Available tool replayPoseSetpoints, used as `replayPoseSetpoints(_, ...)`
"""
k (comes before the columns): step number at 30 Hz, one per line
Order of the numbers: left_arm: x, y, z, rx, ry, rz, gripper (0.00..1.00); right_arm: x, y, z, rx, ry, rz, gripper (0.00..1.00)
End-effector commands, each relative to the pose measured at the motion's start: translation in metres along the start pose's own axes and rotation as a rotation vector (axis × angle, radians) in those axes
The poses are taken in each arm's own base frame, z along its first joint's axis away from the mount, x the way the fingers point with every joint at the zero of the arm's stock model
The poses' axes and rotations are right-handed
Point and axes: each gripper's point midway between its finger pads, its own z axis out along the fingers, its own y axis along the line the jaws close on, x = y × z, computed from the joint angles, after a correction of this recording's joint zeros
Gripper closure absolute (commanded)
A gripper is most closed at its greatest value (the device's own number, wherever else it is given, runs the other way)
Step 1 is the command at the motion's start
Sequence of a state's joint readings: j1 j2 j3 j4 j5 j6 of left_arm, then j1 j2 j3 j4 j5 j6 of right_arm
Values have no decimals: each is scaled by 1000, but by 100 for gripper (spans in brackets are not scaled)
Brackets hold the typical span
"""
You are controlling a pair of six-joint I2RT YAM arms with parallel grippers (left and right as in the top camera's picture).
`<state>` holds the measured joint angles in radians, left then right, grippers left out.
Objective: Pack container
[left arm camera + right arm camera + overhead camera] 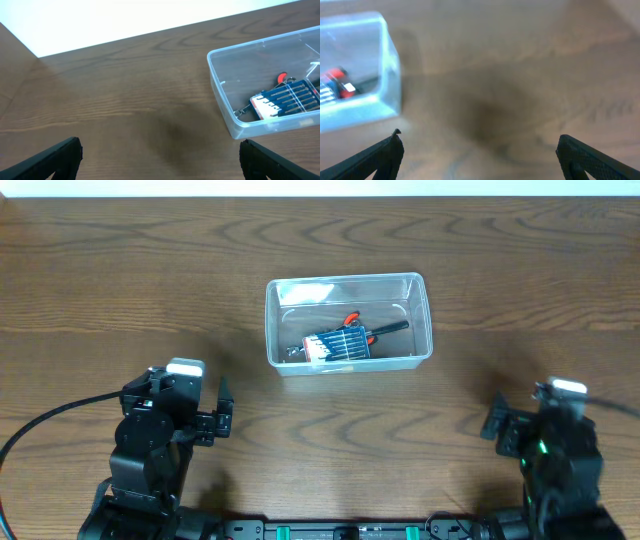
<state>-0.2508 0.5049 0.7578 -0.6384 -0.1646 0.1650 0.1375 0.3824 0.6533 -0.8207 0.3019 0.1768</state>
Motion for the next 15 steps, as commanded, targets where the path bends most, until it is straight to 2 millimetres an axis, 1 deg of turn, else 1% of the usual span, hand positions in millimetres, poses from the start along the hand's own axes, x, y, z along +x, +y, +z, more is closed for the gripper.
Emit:
replayPoseSetpoints(1, 5, 0, 2, -5, 8, 13, 2, -5, -2, -8, -19, -101, -77, 1)
replayPoseSetpoints(4, 5, 0, 2, -5, 8, 12, 1, -10, -3, -10, -22, -200, -67, 1)
replayPoseSetpoints(9, 5, 0, 2, -5, 8, 13, 2, -21, 14, -4, -110, -379, -79, 1)
replayPoseSetpoints(12, 5, 0, 2, -5, 8, 13, 2, -30, 19, -1, -132, -499, -58, 1)
replayPoseSetpoints(15, 5, 0, 2, -5, 8, 13, 2, -37, 24, 2, -144, -594, -74, 1)
